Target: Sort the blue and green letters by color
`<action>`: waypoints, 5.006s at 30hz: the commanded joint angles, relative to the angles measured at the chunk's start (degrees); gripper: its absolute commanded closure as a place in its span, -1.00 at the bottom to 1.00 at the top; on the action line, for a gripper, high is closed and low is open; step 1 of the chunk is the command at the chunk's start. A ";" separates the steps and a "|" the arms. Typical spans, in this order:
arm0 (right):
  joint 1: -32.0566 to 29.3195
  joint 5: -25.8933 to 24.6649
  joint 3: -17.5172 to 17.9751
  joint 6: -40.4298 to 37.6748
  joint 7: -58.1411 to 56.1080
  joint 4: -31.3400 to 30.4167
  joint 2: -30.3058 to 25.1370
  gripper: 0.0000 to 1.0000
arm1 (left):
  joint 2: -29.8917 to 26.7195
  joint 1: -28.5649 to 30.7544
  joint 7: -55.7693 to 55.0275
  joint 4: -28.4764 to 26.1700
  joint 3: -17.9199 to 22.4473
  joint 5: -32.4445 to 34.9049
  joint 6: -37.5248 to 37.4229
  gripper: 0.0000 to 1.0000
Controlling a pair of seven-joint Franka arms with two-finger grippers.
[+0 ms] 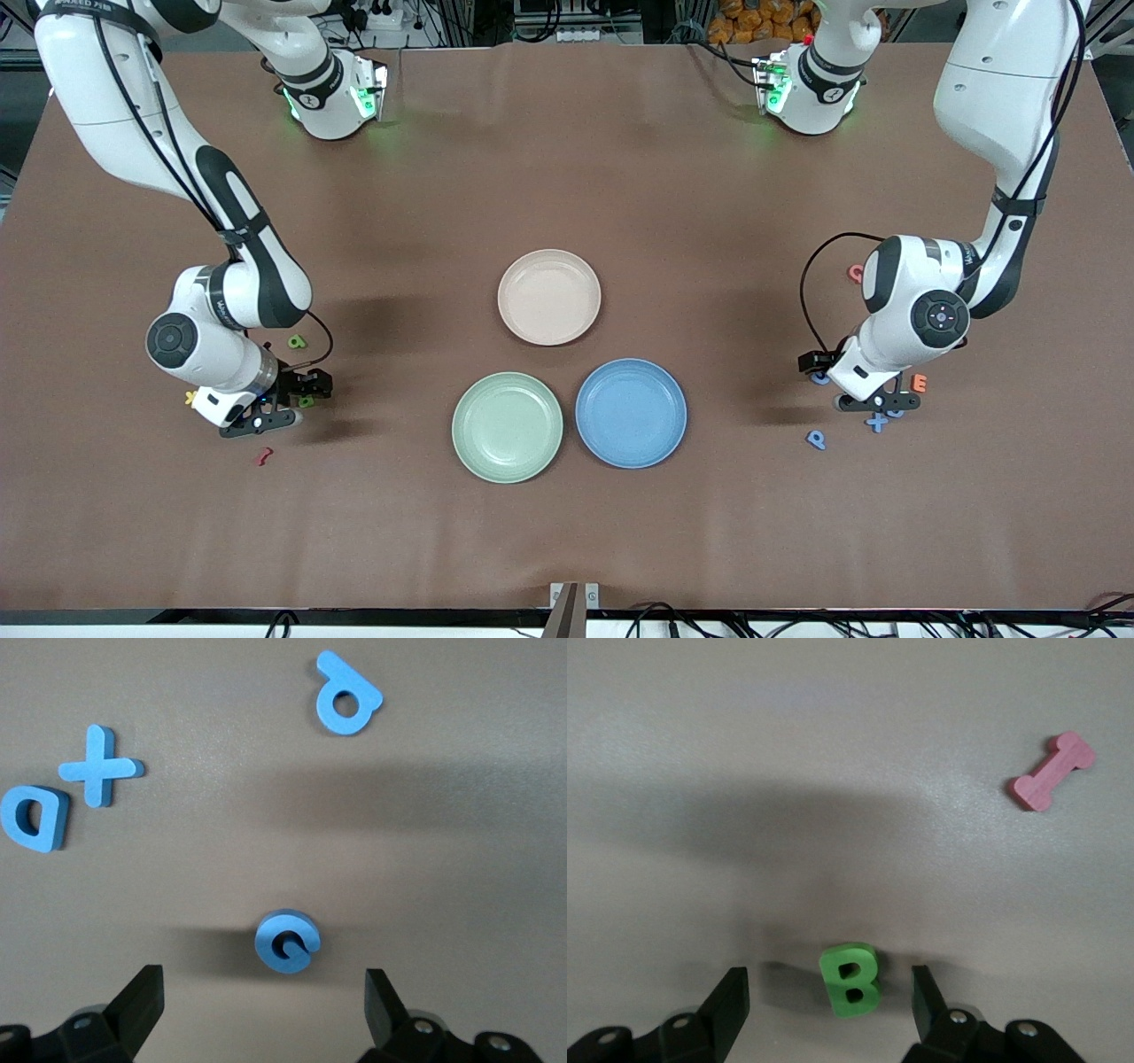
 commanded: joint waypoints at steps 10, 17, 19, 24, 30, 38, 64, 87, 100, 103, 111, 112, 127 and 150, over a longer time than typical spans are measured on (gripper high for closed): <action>-0.47 -2.13 -0.23 -0.40 -0.43 2.12 1.60 -0.26 | 4.18 0.94 -1.30 1.38 -0.14 2.01 4.16 -1.00; -0.55 -4.15 -0.32 -0.31 -0.52 2.21 1.78 0.16 | 4.71 0.67 -1.48 1.73 -0.14 1.92 4.69 -1.00; -0.47 -4.15 -0.32 -0.31 -0.52 2.21 1.78 0.33 | 4.71 0.67 -1.48 1.73 -0.14 2.01 4.69 -1.00; -0.47 -4.06 -0.23 -0.40 -0.43 2.30 1.78 0.80 | 4.80 0.67 -1.48 1.73 -0.14 2.01 4.78 -1.00; -0.12 -3.10 -0.14 -1.97 0.45 3.70 1.08 1.00 | 4.80 0.67 -1.48 1.64 -0.14 2.01 4.78 -1.00; 2.25 -2.83 1.79 -13.22 12.03 11.87 1.08 1.00 | 4.80 0.67 -1.56 1.56 -0.14 2.01 4.78 -1.00; 21.06 4.72 2.15 -13.15 50.89 27.78 10.04 1.00 | 4.63 0.15 -6.92 1.47 -0.14 2.01 4.69 1.00; 24.85 4.38 1.88 -12.17 59.60 33.23 13.65 -1.00 | -0.38 -9.51 -32.48 6.38 -5.15 1.22 -1.71 1.00; 18.53 -0.11 1.62 -27.74 47.31 23.85 0.39 -1.00 | 7.34 -21.38 -50.60 16.75 -4.98 1.66 -2.43 1.00; 16.51 -0.64 1.62 -26.42 43.62 18.05 -3.66 -1.00 | 9.28 -22.79 -52.80 19.04 -4.54 1.83 -2.25 1.00; 10.61 -0.64 1.71 -20.71 34.20 5.12 -11.14 -1.00 | 14.20 -24.37 -56.67 24.92 -3.92 1.92 -1.20 1.00; 10.52 -0.64 1.71 -20.01 34.03 4.07 -11.58 -1.00 | 14.64 -24.81 -57.19 25.63 -3.31 1.92 -1.20 1.00; 3.85 -3.01 1.35 -3.22 23.13 -15.53 -18.08 -1.00 | 15.61 -29.21 -61.15 26.08 1.18 2.62 2.23 -1.00; -5.12 -3.27 1.53 6.54 9.50 -23.37 -17.03 -0.60 | 11.66 -12.52 -32.59 24.23 1.09 5.17 -9.90 -1.00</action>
